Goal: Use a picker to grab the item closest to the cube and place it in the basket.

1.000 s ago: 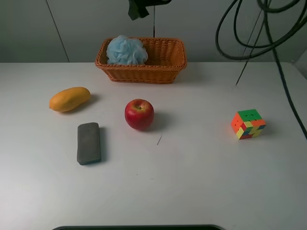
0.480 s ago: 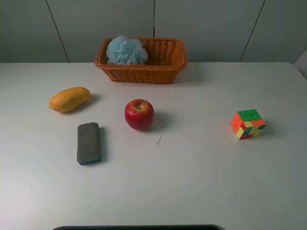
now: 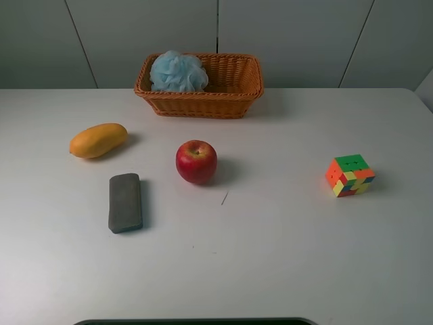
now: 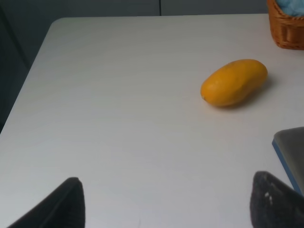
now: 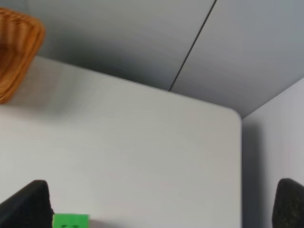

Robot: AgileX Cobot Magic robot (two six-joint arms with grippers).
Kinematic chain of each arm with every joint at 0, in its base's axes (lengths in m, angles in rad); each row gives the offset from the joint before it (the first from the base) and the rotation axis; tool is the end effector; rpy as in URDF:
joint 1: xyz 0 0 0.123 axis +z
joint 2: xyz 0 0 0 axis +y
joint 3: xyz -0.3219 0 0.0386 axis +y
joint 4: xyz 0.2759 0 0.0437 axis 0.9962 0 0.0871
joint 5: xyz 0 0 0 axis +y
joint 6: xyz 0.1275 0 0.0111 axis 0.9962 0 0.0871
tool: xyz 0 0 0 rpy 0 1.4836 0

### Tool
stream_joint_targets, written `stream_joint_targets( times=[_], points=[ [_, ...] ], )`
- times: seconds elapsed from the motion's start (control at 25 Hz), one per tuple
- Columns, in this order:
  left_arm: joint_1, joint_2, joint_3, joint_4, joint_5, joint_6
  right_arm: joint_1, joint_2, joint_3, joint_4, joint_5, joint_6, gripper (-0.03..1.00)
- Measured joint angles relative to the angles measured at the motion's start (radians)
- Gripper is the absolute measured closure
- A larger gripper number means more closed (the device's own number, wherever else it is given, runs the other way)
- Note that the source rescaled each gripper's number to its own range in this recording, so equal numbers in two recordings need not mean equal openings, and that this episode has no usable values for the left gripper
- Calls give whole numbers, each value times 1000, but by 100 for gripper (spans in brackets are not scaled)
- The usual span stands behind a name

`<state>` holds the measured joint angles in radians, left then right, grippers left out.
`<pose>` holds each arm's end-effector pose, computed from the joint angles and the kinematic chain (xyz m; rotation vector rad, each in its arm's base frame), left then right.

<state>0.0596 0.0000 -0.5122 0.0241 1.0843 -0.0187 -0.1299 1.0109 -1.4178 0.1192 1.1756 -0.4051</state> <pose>0.0102 0.0033 0.2752 -0.0821 2.0543 0.0543 0.1970 -0.0116 0.4857 -0.3157 2.2264 -0.1400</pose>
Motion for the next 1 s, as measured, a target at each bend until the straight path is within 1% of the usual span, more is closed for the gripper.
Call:
stream_joint_targets(
  times=[0.12, 0.28, 0.56, 0.72, 0.8, 0.88, 1.0],
  points=[
    [0, 0, 0, 0, 0, 0, 0, -179, 157, 17, -37, 28, -3],
    [0, 0, 0, 0, 0, 0, 0, -404, 366, -3, -44, 75, -3],
    [0, 0, 0, 0, 0, 0, 0, -761, 658, -57, -44, 208, -3],
    [0, 0, 0, 0, 0, 0, 0, -953, 789, -68, -62, 268, -3],
    [0, 0, 0, 0, 0, 0, 0, -1003, 833, -74, -58, 287, -3],
    [0, 0, 0, 0, 0, 0, 0, -1007, 867, -80, -46, 292, -3],
    [0, 0, 0, 0, 0, 0, 0, -1007, 905, -80, -65, 302, -3]
  ],
)
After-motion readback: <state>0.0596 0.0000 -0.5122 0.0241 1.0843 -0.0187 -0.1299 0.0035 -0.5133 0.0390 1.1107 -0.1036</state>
